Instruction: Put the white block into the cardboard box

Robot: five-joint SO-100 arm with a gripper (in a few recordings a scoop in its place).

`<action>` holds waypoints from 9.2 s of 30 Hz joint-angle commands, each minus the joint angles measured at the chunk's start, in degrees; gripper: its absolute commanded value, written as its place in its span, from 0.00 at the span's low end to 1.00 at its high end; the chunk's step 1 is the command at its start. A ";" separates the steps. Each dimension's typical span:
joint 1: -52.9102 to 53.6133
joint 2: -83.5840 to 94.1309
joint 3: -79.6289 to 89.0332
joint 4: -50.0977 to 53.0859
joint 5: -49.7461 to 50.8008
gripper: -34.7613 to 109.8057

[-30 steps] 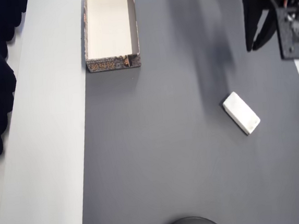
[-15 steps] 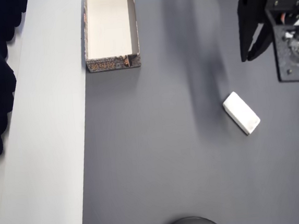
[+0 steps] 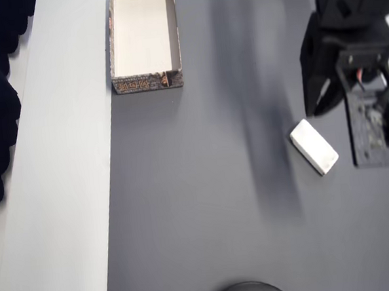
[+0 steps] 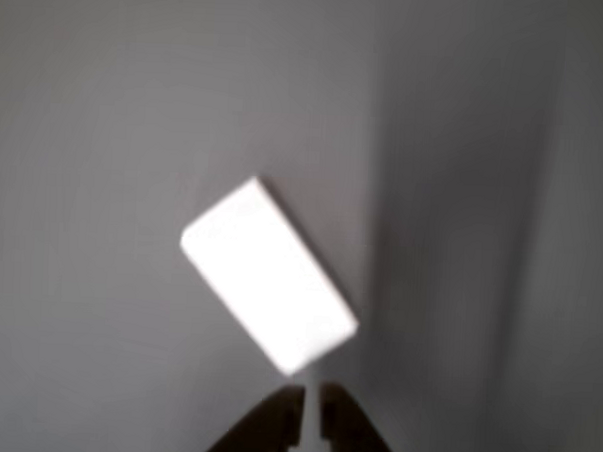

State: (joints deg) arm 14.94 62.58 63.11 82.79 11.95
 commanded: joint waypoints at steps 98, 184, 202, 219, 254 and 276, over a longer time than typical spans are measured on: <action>0.00 -13.45 -25.14 10.46 39.90 0.37; 0.35 -23.03 -28.56 6.15 42.80 0.43; -0.35 -23.38 -28.30 6.06 40.43 0.36; -0.70 -23.29 -27.77 6.42 42.19 0.27; 1.32 -1.41 -10.28 6.59 44.30 0.23; 7.91 22.15 15.12 1.05 46.41 0.23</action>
State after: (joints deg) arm 20.92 76.38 75.59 84.55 57.04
